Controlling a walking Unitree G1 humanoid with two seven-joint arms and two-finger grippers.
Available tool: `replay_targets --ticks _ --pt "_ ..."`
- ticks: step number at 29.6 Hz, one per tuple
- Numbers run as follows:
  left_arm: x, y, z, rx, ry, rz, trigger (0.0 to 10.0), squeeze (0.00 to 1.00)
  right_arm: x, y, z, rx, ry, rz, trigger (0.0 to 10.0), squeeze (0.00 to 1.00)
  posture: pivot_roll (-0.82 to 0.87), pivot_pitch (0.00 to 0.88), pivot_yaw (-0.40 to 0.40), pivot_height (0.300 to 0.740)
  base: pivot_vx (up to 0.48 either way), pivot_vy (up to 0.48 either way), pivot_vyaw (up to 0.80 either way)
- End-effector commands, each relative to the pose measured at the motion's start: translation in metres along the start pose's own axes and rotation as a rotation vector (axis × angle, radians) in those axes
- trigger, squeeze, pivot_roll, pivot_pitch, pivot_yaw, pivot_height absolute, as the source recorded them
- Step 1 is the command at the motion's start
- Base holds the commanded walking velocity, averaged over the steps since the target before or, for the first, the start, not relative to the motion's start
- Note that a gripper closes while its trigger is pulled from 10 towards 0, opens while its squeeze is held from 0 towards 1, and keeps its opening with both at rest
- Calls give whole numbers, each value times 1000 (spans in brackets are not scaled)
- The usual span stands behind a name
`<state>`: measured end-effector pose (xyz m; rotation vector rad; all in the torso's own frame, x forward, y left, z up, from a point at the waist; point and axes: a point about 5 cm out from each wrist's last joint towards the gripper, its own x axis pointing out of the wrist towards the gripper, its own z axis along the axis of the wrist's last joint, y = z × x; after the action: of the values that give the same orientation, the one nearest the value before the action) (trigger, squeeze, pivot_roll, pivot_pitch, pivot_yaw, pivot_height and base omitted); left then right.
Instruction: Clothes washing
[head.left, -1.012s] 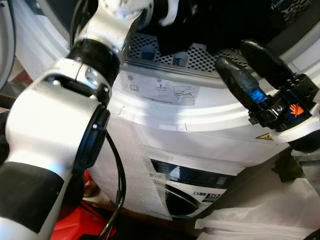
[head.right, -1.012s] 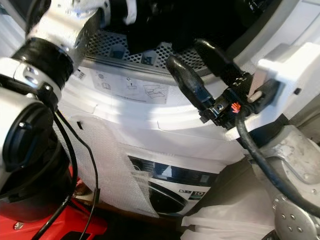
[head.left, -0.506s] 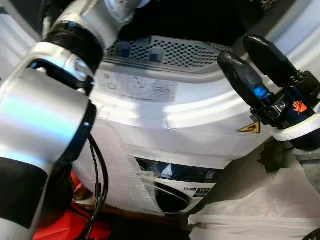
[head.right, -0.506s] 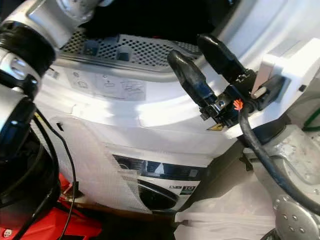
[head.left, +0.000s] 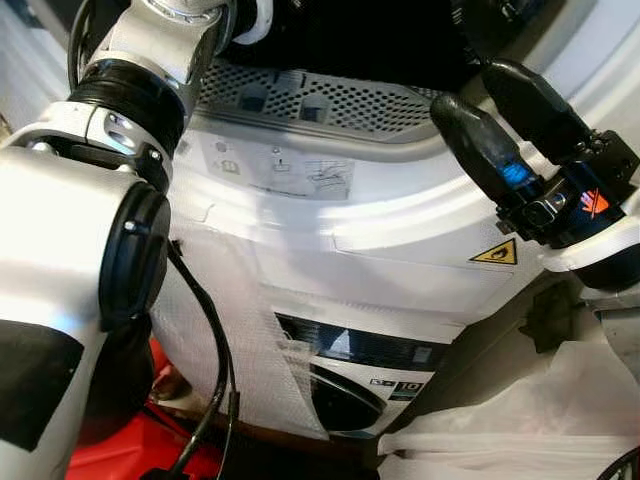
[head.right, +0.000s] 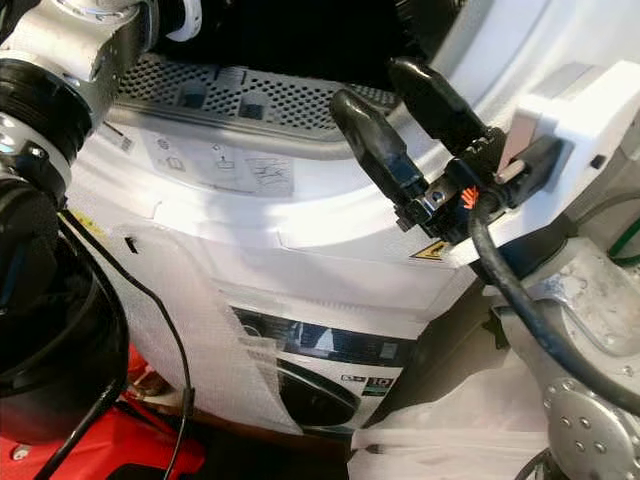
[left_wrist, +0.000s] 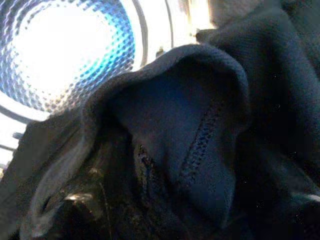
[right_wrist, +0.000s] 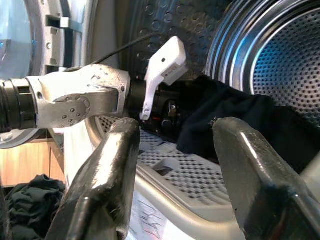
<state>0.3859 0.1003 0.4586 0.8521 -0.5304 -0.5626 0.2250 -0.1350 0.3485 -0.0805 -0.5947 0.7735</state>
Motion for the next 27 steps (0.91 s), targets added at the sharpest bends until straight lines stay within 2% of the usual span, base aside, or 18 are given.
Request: replay_targets --ticks 1,3,4,5,9,12,15,16,17,18,19,20,23,24,25,27 --pt "-2 -6 10 192 -56 -116 10000 0 1 3 4 -19 -20 16 10000 0 -17 196 -58 740 0 0 0" --pt "-4 -10 14 211 -120 -180 10000 0 0 3 4 -17 -24 18 10000 0 -4 195 -58 740 0 0 0" --pt "-7 -12 18 253 -170 -197 10000 0 0 3 3 -15 -25 18 10000 0 3 195 -62 740 0 0 0" --pt "-12 -14 28 314 -272 -203 10000 0 1 2 2 -8 -25 20 10000 0 16 192 -70 740 0 0 0" --pt "-22 -18 40 380 -397 -206 10000 0 1 2 0 3 -24 30 10000 0 37 192 -78 740 0 0 0" --pt "-31 -27 46 364 -466 -258 10000 0 3 1 -3 10 -23 36 10000 0 51 192 -84 740 0 0 0" --pt "-51 -52 47 289 -554 -391 10000 0 6 -2 -8 21 -20 40 10000 0 64 190 -87 740 0 0 0" --pt "-51 -52 47 289 -554 -391 10000 0 6 -2 -8 21 -20 40 10000 0 64 190 -87 740 0 0 0" --pt "-59 -62 41 227 -542 -424 10000 0 7 -2 -10 28 -17 40 10000 0 91 188 -88 740 0 0 0" --pt "-59 -62 41 227 -542 -424 10000 0 7 -2 -10 28 -17 40 10000 0 91 188 -88 740 0 0 0" --pt "-66 -73 35 188 -515 -456 10000 0 8 -2 -12 31 -16 42 10000 0 98 188 -91 740 0 0 0" --pt "-67 -76 32 189 -499 -465 10000 0 8 -3 -12 32 -16 42 10000 0 98 188 -91 740 0 0 0" --pt "-67 -71 10 193 -336 -364 10000 0 9 -3 -13 37 -20 47 10000 0 118 188 -91 740 0 0 0" --pt "-67 -71 10 193 -336 -364 10000 0 9 -3 -13 37 -20 47 10000 0 118 188 -91 740 0 0 0" --pt "-70 -68 1 177 -253 -321 10000 0 9 -4 -15 37 -23 51 10000 0 125 185 -93 740 0 0 0" --pt "-73 -69 -1 145 -226 -306 10000 0 10 -5 -16 34 -23 51 10000 0 130 186 -93 740 0 0 0"
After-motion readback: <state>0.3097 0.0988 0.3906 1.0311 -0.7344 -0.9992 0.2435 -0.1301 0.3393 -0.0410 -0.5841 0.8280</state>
